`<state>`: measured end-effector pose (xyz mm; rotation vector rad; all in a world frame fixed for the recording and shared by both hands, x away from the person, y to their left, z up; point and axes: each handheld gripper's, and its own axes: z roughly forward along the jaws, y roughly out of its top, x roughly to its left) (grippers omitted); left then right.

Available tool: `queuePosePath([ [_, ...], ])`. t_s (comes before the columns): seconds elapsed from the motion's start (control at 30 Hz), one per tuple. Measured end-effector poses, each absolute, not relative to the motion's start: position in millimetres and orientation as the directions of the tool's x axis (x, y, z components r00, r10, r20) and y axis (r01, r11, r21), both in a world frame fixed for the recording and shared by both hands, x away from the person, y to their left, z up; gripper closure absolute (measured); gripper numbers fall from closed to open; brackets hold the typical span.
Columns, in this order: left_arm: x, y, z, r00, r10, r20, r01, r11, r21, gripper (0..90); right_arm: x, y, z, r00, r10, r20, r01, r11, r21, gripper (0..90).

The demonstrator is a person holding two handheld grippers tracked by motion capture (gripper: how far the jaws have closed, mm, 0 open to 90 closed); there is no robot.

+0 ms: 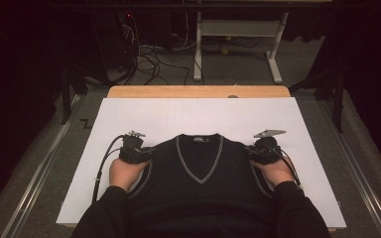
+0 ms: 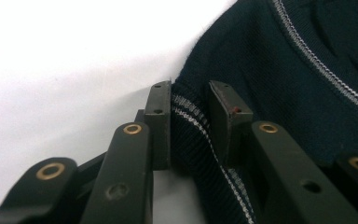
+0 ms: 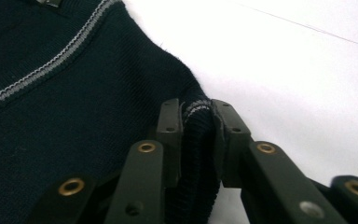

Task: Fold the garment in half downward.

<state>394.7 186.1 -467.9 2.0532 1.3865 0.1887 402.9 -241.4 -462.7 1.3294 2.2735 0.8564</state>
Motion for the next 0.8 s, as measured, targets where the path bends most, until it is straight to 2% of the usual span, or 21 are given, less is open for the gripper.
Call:
queuePosePath([
  [0.23,398,191,-467,0.442,0.853,-0.277,0.791,-0.225,0.569,71.4,405,-242,-459,-0.485,0.875,-0.001,0.657,0.365,0.660,78.8],
  [0.37,400,198,-458,0.445,0.857,-0.260,0.765,-0.213,0.608,71.7,406,-242,-449,-0.481,0.876,-0.023,0.636,0.367,0.680,79.1],
  [0.6,405,196,-416,0.474,0.860,-0.187,0.659,-0.205,0.724,71.7,411,-245,-420,-0.458,0.885,-0.082,0.568,0.362,0.740,79.2],
  [0.8,414,196,-373,0.453,0.880,-0.146,0.587,-0.171,0.791,71.7,414,-252,-388,-0.409,0.908,-0.093,0.488,0.304,0.818,79.5],
])
